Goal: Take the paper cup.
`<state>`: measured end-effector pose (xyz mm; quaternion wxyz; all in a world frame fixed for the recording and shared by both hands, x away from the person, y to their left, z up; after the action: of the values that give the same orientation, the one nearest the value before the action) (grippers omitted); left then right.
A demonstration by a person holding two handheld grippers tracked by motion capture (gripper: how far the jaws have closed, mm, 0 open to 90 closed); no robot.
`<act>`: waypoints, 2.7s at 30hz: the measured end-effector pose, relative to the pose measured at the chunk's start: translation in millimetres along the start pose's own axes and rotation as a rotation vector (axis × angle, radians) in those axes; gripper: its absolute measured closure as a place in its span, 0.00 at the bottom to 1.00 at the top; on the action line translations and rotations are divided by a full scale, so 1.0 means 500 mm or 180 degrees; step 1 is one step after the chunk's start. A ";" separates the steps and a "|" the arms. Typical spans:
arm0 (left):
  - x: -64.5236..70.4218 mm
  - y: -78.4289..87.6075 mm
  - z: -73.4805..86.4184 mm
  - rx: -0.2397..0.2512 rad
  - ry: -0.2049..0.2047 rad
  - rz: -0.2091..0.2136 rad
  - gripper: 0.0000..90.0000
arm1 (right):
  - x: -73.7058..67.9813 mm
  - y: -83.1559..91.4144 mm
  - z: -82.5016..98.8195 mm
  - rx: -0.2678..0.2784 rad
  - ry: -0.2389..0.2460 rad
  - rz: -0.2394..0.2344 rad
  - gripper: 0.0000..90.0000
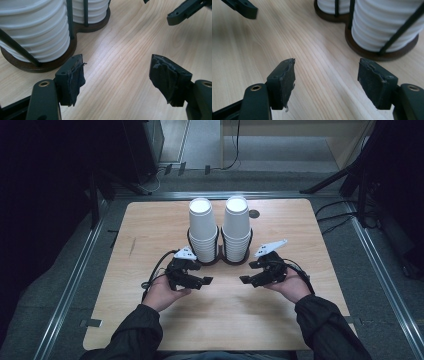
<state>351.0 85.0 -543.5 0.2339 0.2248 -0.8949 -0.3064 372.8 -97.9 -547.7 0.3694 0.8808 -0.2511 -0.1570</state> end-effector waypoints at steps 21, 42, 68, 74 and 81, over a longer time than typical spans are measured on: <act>-0.009 -0.001 -0.001 -0.0138 0.0069 0.0130 0.49 | -0.012 0.009 -0.031 0.0206 -0.0197 -0.0140 0.26; 0.012 -0.023 -0.032 -0.0054 -0.0151 0.0176 0.56 | 0.007 0.035 -0.010 0.0176 -0.0372 -0.0218 0.36; 0.015 -0.025 -0.109 0.0034 -0.0095 -0.0036 0.77 | 0.040 0.056 -0.052 0.0192 -0.0358 -0.0132 0.40; 0.018 -0.029 -0.132 0.0045 -0.0087 -0.0128 0.82 | 0.051 0.058 -0.071 0.0156 -0.0336 -0.0112 0.40; 0.019 -0.041 -0.155 0.0031 -0.0108 -0.0238 0.88 | 0.054 0.069 -0.090 0.0172 -0.0287 -0.0091 0.40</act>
<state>391.9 30.9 -499.5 0.2060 0.2540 -0.8912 -0.3144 404.5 -107.9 -494.8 0.3315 0.8860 -0.2590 -0.1950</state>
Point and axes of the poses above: each handheld gripper's, and its own axes: y roughly backward along the jaws, z roughly out of its underside, x roughly to its right, the point moved 9 cm from there along -y, roughly forward along the jaws, and after that the axes turned 6 degrees about z, right-handed, at the moved point
